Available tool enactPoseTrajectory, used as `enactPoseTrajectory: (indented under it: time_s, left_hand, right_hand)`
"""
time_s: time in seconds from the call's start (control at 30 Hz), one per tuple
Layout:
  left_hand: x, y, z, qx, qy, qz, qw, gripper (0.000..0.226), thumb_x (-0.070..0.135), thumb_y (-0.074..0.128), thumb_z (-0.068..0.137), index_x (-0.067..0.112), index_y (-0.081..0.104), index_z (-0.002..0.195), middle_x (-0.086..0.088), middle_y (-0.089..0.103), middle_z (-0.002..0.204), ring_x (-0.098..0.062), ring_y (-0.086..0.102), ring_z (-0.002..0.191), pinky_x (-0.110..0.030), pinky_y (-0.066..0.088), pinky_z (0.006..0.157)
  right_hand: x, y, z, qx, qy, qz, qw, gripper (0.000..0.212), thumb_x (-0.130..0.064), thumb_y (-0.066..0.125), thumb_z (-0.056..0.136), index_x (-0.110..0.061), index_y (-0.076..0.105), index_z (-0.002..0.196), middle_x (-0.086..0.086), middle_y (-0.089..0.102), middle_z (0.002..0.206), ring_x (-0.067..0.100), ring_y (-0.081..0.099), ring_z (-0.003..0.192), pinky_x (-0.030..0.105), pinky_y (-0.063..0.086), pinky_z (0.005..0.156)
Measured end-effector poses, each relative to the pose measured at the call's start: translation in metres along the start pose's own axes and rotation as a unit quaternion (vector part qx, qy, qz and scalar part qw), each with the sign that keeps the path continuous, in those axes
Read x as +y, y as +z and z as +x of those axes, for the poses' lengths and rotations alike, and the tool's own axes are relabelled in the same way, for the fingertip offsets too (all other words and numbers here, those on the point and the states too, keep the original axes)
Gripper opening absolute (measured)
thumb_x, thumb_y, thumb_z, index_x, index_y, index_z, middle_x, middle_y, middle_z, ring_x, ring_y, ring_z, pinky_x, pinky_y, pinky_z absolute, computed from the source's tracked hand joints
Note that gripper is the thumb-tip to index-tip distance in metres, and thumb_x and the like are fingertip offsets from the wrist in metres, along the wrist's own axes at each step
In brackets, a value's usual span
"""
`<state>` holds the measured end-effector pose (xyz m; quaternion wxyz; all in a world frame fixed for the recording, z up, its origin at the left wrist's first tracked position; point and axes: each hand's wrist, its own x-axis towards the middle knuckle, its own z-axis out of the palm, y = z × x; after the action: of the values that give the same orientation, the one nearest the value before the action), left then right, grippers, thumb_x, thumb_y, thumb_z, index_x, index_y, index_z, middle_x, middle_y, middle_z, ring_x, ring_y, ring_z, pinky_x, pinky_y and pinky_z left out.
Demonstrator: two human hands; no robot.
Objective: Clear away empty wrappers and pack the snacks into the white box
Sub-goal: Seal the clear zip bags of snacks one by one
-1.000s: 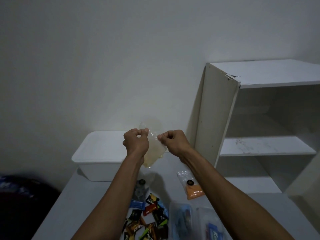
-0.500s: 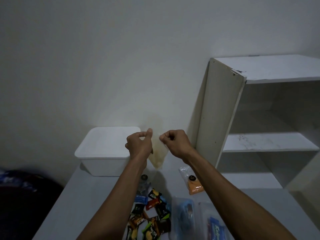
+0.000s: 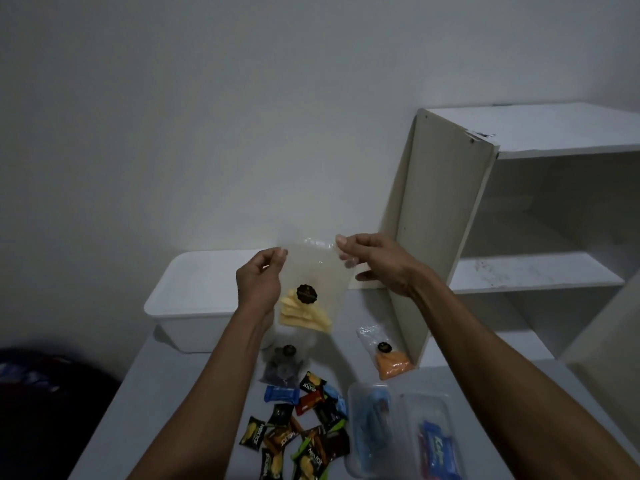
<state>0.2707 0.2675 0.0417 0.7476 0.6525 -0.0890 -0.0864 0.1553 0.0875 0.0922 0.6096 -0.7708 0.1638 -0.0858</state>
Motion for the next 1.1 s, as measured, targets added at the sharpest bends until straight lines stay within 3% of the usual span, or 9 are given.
enactPoseTrajectory:
  time_s: [0.1, 0.23, 0.37, 0.47, 0.6, 0.73, 0.93, 1.1]
  left_hand:
    - [0.002, -0.001, 0.006, 0.005, -0.040, -0.030, 0.999, 0.011, 0.032, 0.071, 0.087, 0.022, 0.072, 0.092, 0.010, 0.068, 0.090, -0.009, 0.059, 0.089, -0.034, 0.048, 0.090]
    - [-0.001, 0.001, 0.011, 0.003, -0.034, -0.030, 0.999, 0.014, 0.032, 0.071, 0.087, 0.020, 0.073, 0.096, 0.010, 0.068, 0.090, -0.006, 0.057, 0.084, -0.028, 0.048, 0.084]
    - [-0.025, 0.004, 0.012, -0.016, 0.001, 0.040, 0.999, 0.002, 0.025, 0.073, 0.085, 0.025, 0.072, 0.084, 0.006, 0.070, 0.089, -0.009, 0.062, 0.084, -0.018, 0.047, 0.074]
    - [-0.051, 0.011, 0.012, -0.015, -0.027, 0.077, 0.997, 0.006, 0.025, 0.074, 0.084, 0.027, 0.070, 0.080, 0.008, 0.069, 0.086, -0.006, 0.062, 0.081, -0.015, 0.044, 0.066]
    - [-0.084, 0.032, 0.023, -0.004, -0.080, 0.081, 0.994, 0.013, 0.025, 0.076, 0.083, 0.015, 0.074, 0.091, 0.003, 0.072, 0.089, -0.006, 0.062, 0.081, -0.021, 0.045, 0.072]
    - [-0.113, 0.062, 0.049, 0.020, -0.106, 0.087, 0.990, 0.011, 0.022, 0.077, 0.082, 0.015, 0.074, 0.090, 0.004, 0.070, 0.083, -0.001, 0.060, 0.073, -0.021, 0.045, 0.070]
    - [-0.156, 0.111, 0.111, 0.038, -0.105, 0.102, 0.989, 0.011, 0.019, 0.077, 0.082, 0.012, 0.077, 0.090, 0.003, 0.073, 0.080, -0.010, 0.067, 0.075, -0.026, 0.053, 0.075]
    - [-0.200, 0.144, 0.165, 0.058, -0.079, 0.151, 0.984, 0.011, 0.016, 0.076, 0.082, 0.009, 0.077, 0.091, 0.004, 0.071, 0.074, -0.011, 0.067, 0.071, -0.025, 0.054, 0.073]
  right_hand:
    - [0.021, 0.011, 0.002, 0.058, -0.036, -0.024, 0.997, 0.029, -0.037, 0.076, 0.083, -0.016, 0.074, 0.101, -0.009, 0.072, 0.099, 0.011, 0.063, 0.085, 0.030, 0.053, 0.071]
    - [0.046, 0.030, 0.010, 0.179, -0.054, 0.018, 0.982, 0.011, -0.028, 0.078, 0.083, -0.020, 0.074, 0.077, -0.003, 0.070, 0.078, 0.009, 0.059, 0.067, 0.027, 0.053, 0.060]
    - [0.062, 0.032, 0.008, 0.226, -0.043, 0.031, 0.973, 0.014, -0.024, 0.078, 0.082, -0.011, 0.075, 0.085, 0.007, 0.070, 0.079, 0.011, 0.061, 0.066, 0.029, 0.057, 0.063]
    - [0.086, 0.025, 0.012, 0.245, -0.022, 0.035, 0.969, 0.014, -0.022, 0.077, 0.083, -0.008, 0.075, 0.086, 0.012, 0.072, 0.081, 0.014, 0.063, 0.067, 0.033, 0.058, 0.067]
    - [0.116, 0.013, 0.029, 0.267, 0.002, 0.026, 0.963, 0.015, -0.021, 0.075, 0.085, -0.006, 0.075, 0.087, 0.015, 0.072, 0.080, 0.015, 0.063, 0.065, 0.033, 0.058, 0.066]
    - [0.152, -0.002, 0.065, 0.291, 0.029, 0.020, 0.956, 0.014, -0.021, 0.076, 0.085, -0.008, 0.075, 0.083, 0.011, 0.071, 0.073, 0.012, 0.061, 0.061, 0.035, 0.057, 0.065]
    - [0.203, -0.026, 0.145, 0.328, 0.065, 0.018, 0.942, 0.017, -0.023, 0.076, 0.085, -0.014, 0.071, 0.071, -0.003, 0.063, 0.057, 0.011, 0.057, 0.055, 0.033, 0.051, 0.062]
    - [0.244, -0.045, 0.213, 0.341, 0.111, -0.023, 0.933, 0.024, -0.034, 0.074, 0.084, -0.015, 0.068, 0.069, -0.001, 0.068, 0.063, 0.020, 0.065, 0.064, 0.035, 0.055, 0.066]
